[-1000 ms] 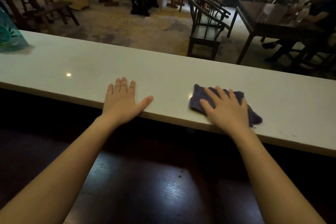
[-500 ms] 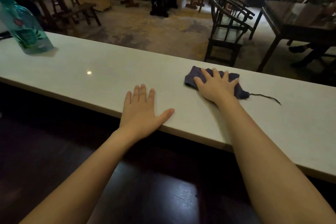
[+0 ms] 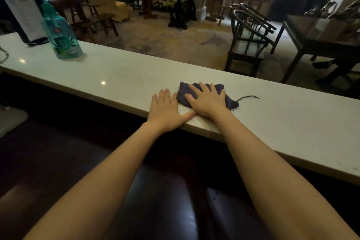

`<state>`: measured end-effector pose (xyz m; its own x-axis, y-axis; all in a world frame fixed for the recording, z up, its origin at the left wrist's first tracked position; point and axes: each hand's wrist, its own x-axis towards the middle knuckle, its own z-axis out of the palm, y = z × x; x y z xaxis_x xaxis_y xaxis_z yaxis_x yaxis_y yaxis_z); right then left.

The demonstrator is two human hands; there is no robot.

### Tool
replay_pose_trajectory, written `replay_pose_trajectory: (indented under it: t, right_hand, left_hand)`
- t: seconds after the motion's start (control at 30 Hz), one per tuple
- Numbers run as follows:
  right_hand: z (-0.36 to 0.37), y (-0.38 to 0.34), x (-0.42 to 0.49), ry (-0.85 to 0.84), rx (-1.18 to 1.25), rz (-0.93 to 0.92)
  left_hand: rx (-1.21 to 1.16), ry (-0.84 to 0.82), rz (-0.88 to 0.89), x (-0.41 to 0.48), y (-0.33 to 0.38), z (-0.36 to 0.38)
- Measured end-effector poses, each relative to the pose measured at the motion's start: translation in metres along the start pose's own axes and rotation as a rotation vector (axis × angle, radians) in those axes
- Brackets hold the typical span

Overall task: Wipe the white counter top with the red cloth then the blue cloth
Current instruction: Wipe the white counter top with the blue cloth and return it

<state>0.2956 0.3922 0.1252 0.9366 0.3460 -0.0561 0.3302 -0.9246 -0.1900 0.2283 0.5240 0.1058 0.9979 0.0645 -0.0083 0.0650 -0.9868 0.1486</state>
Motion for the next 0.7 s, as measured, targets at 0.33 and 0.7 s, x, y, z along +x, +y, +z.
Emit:
replay_pose_trajectory:
  t: [0.33, 0.7]
  right_hand:
    - [-0.002, 0.009, -0.04, -0.022, 0.028, -0.002]
    - [0.002, 0.02, -0.082, 0.01, 0.039, 0.017]
  left_hand:
    - [-0.008, -0.082, 0.05, 0.001, -0.002, -0.005]
    - [-0.01, -0.161, 0.13, -0.001, -0.006, -0.014]
